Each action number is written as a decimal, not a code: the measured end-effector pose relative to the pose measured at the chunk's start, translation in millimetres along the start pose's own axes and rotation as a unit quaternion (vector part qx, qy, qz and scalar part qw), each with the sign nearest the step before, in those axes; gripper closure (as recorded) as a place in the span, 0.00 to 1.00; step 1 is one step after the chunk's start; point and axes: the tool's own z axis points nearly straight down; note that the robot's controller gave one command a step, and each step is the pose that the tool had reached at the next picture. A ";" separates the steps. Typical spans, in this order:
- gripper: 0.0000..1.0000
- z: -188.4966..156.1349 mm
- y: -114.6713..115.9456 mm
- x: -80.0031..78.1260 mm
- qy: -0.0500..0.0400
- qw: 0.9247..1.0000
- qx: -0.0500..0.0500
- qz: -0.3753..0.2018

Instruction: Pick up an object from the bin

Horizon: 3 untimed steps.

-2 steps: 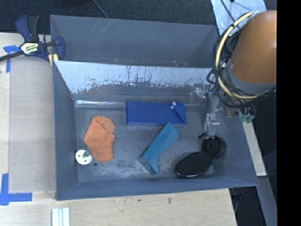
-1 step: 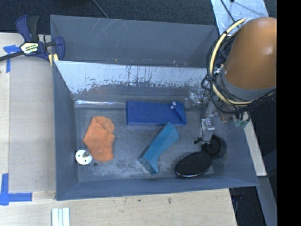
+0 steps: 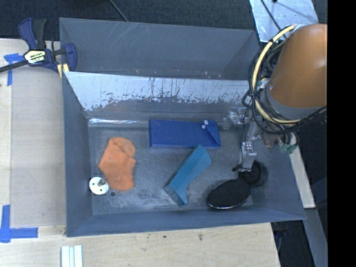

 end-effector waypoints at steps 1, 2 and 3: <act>0.00 46.3 -13.9 3.4 -0.001 0.995 0.000 -0.103; 0.00 78.0 -24.2 5.1 0.001 0.982 0.000 -0.190; 0.00 111.4 -37.9 10.9 0.000 0.997 0.000 -0.075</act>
Offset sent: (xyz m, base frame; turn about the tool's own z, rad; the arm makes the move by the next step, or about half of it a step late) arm -0.0070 -0.0369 -0.1195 -0.0422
